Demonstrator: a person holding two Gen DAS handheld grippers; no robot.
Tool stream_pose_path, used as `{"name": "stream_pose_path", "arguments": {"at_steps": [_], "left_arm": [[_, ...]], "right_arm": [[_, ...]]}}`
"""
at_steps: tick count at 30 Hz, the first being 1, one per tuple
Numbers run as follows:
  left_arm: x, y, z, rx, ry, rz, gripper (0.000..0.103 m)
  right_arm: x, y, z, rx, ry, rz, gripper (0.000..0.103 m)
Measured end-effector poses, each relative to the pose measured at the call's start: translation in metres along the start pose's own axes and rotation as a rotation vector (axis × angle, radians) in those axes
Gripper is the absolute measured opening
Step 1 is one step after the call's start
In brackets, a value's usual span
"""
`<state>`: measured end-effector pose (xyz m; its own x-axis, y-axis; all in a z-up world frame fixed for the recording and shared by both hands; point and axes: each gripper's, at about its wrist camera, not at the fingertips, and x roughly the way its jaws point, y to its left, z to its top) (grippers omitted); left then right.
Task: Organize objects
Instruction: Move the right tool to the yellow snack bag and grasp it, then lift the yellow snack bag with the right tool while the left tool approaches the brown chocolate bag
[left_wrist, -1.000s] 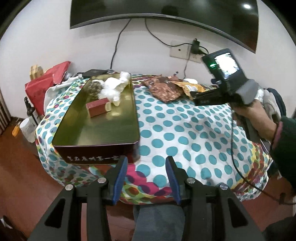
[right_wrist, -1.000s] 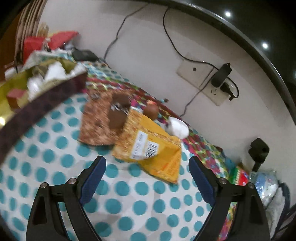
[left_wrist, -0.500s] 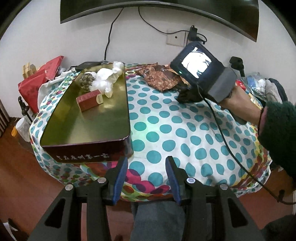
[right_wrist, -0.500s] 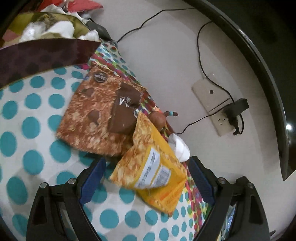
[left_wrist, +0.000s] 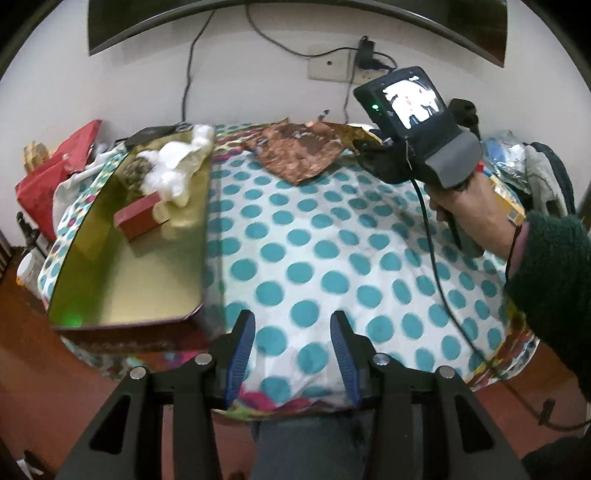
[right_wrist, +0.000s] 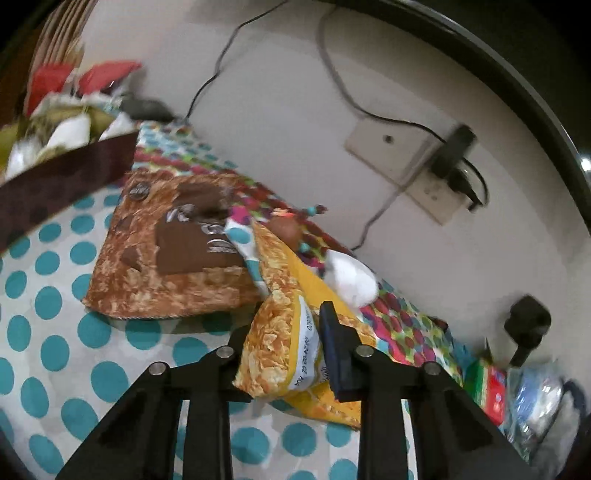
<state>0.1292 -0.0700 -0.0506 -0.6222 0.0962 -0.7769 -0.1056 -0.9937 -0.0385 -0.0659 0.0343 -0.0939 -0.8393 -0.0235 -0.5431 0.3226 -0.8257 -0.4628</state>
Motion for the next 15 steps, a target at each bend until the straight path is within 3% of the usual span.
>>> {"name": "stream_pose_path", "arguments": {"at_steps": [9, 15], "left_arm": [[0.024, -0.015, 0.049, -0.033, -0.024, -0.104, 0.043], [0.054, -0.034, 0.089, 0.058, -0.008, -0.041, 0.043]], "right_arm": [[-0.021, -0.057, -0.025, 0.198, -0.084, -0.035, 0.018], [-0.028, -0.071, -0.032, 0.261, -0.105, -0.021, 0.018]]}}
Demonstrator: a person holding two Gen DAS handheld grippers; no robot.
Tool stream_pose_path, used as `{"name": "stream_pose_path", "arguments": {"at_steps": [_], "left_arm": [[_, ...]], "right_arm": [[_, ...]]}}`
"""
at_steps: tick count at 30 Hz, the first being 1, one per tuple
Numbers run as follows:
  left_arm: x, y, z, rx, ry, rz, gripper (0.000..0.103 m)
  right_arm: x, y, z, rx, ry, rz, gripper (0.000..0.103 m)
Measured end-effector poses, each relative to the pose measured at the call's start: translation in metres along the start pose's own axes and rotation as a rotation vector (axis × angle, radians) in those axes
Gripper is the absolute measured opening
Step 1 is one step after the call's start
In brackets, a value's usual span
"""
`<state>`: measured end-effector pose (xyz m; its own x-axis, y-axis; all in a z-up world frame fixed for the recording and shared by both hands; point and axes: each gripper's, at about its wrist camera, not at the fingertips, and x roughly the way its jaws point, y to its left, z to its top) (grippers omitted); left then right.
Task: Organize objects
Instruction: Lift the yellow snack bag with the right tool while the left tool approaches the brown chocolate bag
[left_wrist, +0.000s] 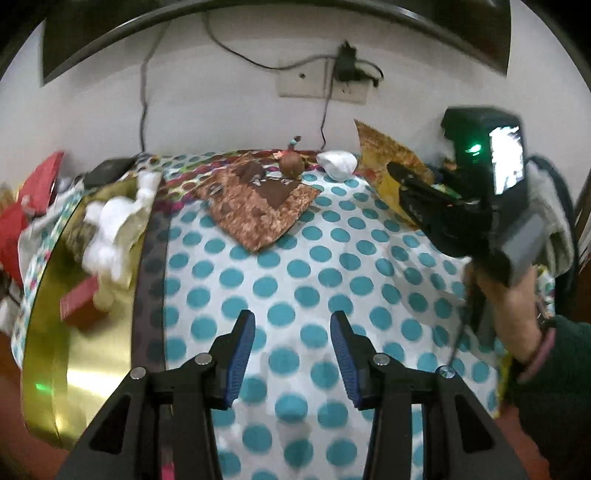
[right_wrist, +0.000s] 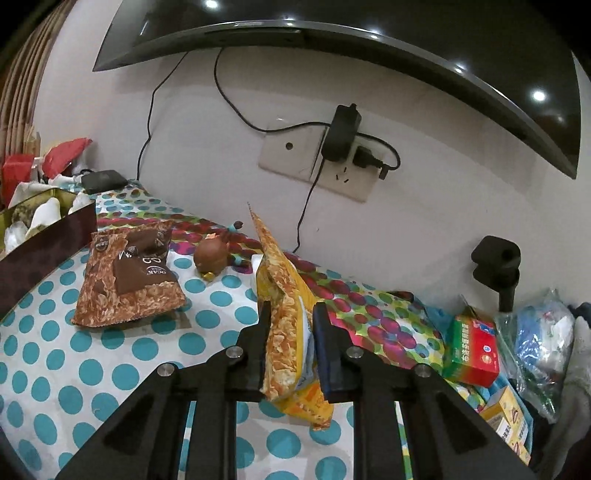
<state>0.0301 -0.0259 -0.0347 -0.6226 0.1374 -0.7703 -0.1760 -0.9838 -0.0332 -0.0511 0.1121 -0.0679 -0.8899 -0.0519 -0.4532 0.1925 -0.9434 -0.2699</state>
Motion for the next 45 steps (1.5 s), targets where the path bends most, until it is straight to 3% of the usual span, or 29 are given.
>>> {"name": "stream_pose_path", "arguments": {"at_steps": [6, 7, 9, 15, 27, 41, 43, 45], "left_arm": [[0.045, -0.033, 0.022, 0.202, -0.008, 0.194, 0.045], [0.050, -0.036, 0.023, 0.229, -0.006, 0.199, 0.046], [0.064, -0.045, 0.027, 0.283, -0.011, 0.224, 0.057], [0.091, -0.055, 0.046, 0.353, 0.006, 0.253, 0.059], [0.142, -0.048, 0.076, 0.395, 0.035, 0.393, 0.059], [0.165, -0.044, 0.086, 0.401, -0.014, 0.465, 0.059], [0.166, -0.043, 0.088, 0.394, -0.020, 0.459, 0.053], [0.166, -0.042, 0.089, 0.393, -0.028, 0.469, 0.013]], "right_arm": [[-0.001, -0.012, -0.002, 0.058, 0.000, 0.032, 0.019], [-0.002, -0.014, -0.002, 0.065, -0.004, 0.034, 0.019], [-0.004, -0.018, -0.003, 0.086, -0.015, 0.047, 0.019], [-0.007, -0.030, -0.005, 0.149, -0.034, 0.067, 0.019], [-0.008, -0.035, -0.006, 0.172, -0.051, 0.093, 0.020], [-0.006, -0.037, -0.005, 0.170, -0.044, 0.106, 0.023], [-0.006, -0.037, -0.005, 0.170, -0.043, 0.106, 0.023], [-0.006, -0.037, -0.005, 0.170, -0.043, 0.108, 0.023]]}}
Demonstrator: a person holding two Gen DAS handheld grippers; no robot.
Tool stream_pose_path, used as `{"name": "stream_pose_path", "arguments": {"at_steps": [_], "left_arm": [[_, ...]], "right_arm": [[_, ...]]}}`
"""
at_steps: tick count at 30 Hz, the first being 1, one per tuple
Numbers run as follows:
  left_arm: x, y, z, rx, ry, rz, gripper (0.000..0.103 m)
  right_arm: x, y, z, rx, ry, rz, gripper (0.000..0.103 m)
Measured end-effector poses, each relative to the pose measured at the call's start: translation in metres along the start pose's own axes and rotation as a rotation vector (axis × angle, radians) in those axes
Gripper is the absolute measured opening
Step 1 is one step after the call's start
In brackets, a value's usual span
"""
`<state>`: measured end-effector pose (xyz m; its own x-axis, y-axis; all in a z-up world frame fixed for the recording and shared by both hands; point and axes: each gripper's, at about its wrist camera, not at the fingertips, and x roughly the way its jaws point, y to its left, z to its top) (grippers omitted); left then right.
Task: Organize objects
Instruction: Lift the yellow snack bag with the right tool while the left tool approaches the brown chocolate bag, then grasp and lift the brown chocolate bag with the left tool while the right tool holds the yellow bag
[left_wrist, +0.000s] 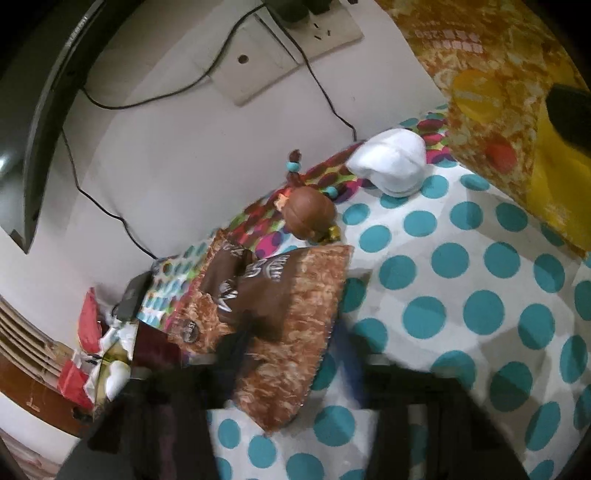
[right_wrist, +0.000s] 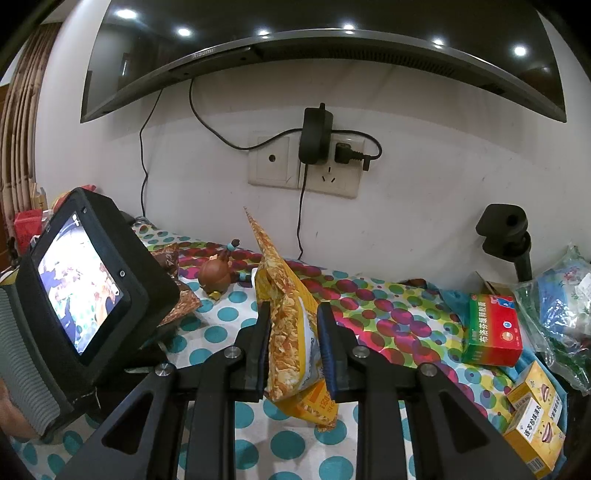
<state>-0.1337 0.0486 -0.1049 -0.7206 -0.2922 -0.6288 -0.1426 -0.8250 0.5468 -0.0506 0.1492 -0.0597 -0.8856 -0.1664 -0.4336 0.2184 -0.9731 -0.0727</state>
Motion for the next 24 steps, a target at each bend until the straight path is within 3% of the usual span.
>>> {"name": "stream_pose_path", "arguments": {"at_steps": [4, 8, 14, 24], "left_arm": [[0.001, 0.009, 0.001, -0.050, 0.014, -0.014, 0.006], [-0.013, 0.016, 0.000, -0.069, -0.031, 0.018, 0.002], [-0.047, 0.041, 0.000, -0.131, -0.102, 0.002, 0.001], [-0.103, 0.076, -0.006, -0.222, -0.149, -0.105, 0.001]], "right_arm": [[0.002, 0.000, 0.000, 0.000, 0.007, 0.001, 0.023], [0.002, 0.000, 0.000, -0.001, 0.009, -0.002, 0.024], [0.001, 0.000, 0.000, 0.001, 0.011, -0.003, 0.026], [0.003, 0.002, 0.000, 0.001, 0.021, -0.007, 0.026]]}}
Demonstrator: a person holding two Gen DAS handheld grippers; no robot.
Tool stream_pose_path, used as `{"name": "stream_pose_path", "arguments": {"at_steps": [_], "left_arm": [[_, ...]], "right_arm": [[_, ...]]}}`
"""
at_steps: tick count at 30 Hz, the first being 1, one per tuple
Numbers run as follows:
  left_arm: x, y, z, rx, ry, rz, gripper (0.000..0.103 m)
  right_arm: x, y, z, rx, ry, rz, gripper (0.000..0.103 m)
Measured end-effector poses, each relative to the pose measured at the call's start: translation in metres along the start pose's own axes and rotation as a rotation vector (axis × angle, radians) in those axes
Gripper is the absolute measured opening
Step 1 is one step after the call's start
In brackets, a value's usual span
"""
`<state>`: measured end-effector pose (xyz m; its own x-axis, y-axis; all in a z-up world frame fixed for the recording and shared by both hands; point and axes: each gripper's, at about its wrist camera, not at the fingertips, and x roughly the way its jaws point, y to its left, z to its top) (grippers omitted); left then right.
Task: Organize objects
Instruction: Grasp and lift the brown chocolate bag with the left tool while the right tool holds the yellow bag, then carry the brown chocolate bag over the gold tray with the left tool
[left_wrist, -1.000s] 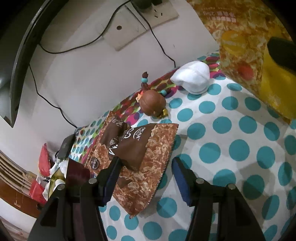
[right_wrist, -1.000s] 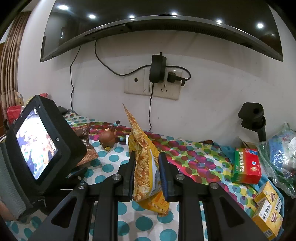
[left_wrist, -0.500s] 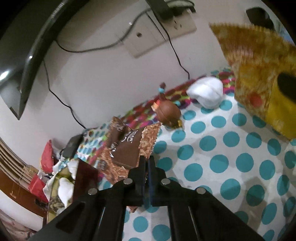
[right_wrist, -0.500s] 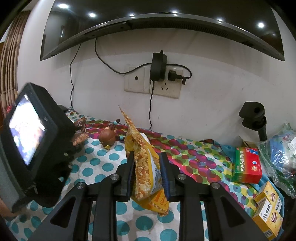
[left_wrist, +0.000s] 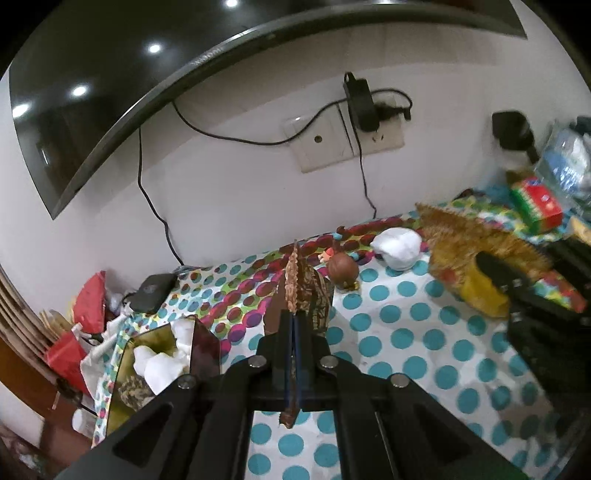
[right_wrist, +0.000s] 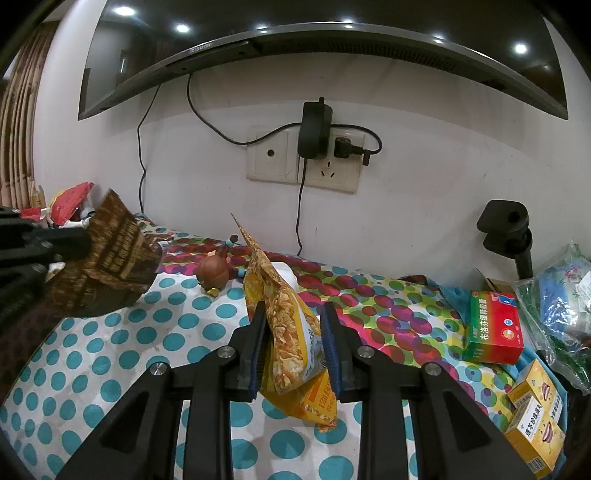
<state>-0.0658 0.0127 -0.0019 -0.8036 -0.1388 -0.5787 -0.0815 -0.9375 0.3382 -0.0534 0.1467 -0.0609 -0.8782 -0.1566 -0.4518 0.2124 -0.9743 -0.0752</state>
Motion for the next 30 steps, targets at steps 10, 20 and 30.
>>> {"name": "stream_pose_path", "arguments": {"at_steps": [10, 20, 30], "left_arm": [[-0.039, 0.031, 0.003, -0.082, -0.022, -0.067, 0.001], [-0.064, 0.057, -0.001, -0.121, -0.053, -0.102, 0.001], [-0.087, 0.081, 0.001, -0.150, -0.075, -0.088, 0.001]], "right_arm": [[0.003, 0.009, 0.000, -0.046, 0.011, -0.013, 0.026], [0.004, 0.031, 0.000, -0.159, 0.013, -0.059, 0.025], [0.008, 0.052, -0.003, -0.267, 0.025, -0.095, 0.025]]}}
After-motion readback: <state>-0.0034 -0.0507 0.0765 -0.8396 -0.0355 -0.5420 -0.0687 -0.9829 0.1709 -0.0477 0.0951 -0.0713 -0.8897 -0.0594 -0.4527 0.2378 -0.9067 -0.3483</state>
